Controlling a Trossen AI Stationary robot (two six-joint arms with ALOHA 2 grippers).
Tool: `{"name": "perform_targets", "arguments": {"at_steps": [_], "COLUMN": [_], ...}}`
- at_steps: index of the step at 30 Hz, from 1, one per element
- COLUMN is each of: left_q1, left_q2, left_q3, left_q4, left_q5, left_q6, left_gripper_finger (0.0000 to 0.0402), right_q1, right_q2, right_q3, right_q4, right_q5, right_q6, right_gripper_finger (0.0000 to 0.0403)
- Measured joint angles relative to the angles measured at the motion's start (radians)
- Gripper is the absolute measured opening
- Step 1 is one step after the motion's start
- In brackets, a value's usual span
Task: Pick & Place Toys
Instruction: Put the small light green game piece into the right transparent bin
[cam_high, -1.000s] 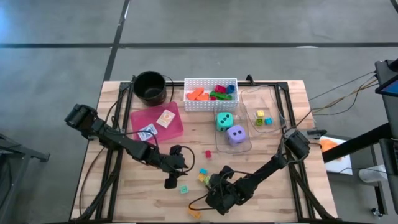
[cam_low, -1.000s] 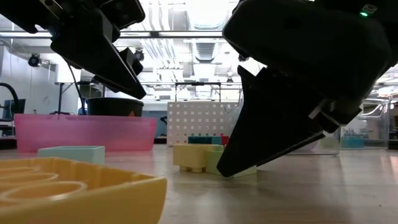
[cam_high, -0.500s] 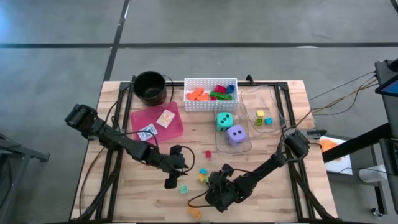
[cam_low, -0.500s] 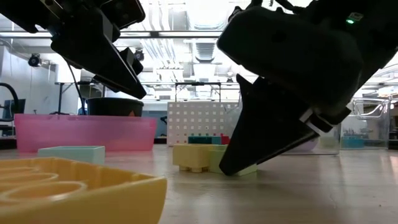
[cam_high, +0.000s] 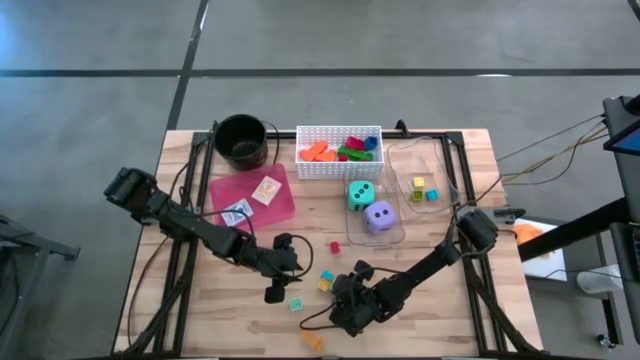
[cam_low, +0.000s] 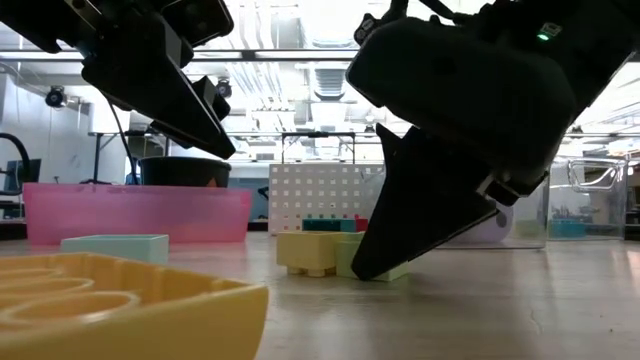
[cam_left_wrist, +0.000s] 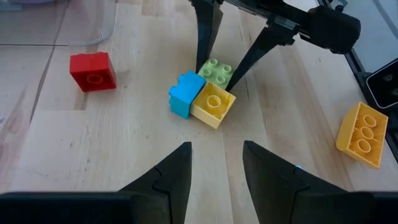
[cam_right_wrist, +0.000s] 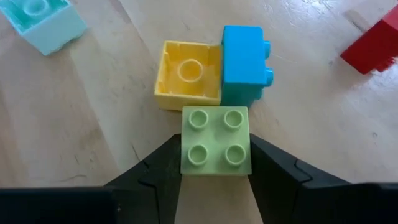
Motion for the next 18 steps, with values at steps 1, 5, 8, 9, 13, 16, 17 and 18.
{"name": "perform_targets", "arguments": {"at_steps": [1,5,8,9,13,16,17,18], "left_q1": [0.0,0.0,0.0,0.0,0.0,0.0,0.0,0.0], "left_q2": [0.0,0.0,0.0,0.0,0.0,0.0,0.0,0.0], "left_q3": [0.0,0.0,0.0,0.0,0.0,0.0,0.0,0.0], "left_q4": [0.0,0.0,0.0,0.0,0.0,0.0,0.0,0.0], "left_q5": [0.0,0.0,0.0,0.0,0.0,0.0,0.0,0.0], "left_q6": [0.0,0.0,0.0,0.0,0.0,0.0,0.0,0.0], "left_gripper_finger": [0.0149,0.0149,0.0149,0.0149,0.0149,0.0149,0.0149,0.0149], "right_q1": [0.0,0.0,0.0,0.0,0.001,0.005,0.007,0.009], "right_q2": [-0.009,-0.065,-0.131,-0.156,-0.266,-0.359,-0.388,-0.421], "right_q3": [0.0,-0.004,-0.004,-0.003,-0.003,-0.003,-0.004,-0.008], "right_q4": [-0.02,-0.15,-0.259,-0.298,-0.475,-0.621,-0.678,-0.729], "right_q5": [-0.003,-0.006,0.002,0.005,0.032,0.114,0.14,0.163], "right_q6": [-0.001,-0.005,-0.001,0.0,0.0,0.006,0.02,0.043], "right_gripper_finger": [0.0163,0.0163,0.0163,0.0163,0.0163,0.0163,0.0163,0.0163]}}
